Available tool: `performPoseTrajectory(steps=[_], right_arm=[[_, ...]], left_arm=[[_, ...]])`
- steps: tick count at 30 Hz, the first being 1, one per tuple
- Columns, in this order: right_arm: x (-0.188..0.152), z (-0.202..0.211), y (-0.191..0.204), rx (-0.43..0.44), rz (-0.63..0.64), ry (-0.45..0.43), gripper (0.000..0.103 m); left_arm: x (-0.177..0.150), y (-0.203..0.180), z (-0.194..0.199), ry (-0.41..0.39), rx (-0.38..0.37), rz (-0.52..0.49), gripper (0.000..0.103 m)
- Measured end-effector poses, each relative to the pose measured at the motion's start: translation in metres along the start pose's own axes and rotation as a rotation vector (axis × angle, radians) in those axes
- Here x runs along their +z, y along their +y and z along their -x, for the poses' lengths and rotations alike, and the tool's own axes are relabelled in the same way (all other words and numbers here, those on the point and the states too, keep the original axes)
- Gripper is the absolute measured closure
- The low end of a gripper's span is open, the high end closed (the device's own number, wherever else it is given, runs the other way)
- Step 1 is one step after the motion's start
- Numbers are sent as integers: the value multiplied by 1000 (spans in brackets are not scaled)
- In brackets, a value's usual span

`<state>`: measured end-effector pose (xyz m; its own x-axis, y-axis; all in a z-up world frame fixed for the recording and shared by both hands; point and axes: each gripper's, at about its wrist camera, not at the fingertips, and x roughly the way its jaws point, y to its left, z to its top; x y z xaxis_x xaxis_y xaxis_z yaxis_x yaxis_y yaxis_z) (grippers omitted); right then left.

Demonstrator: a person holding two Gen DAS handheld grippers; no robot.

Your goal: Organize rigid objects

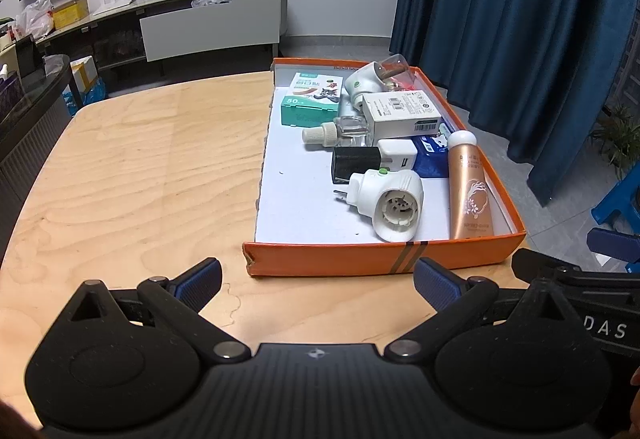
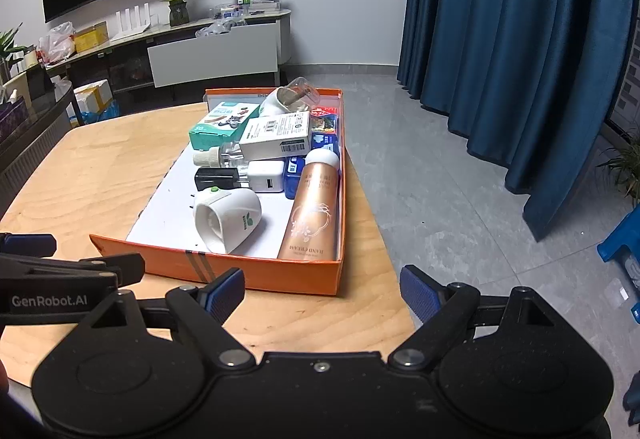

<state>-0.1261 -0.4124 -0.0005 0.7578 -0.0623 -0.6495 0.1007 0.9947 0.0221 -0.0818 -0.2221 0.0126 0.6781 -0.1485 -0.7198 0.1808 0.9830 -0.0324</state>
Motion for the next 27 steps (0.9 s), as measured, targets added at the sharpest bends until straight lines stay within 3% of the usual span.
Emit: performPoseTrajectory(steps=[27], right_arm=[[-4, 0, 3, -8, 6, 9, 3]], left_arm=[[-1, 0, 1, -15, 10, -29, 0]])
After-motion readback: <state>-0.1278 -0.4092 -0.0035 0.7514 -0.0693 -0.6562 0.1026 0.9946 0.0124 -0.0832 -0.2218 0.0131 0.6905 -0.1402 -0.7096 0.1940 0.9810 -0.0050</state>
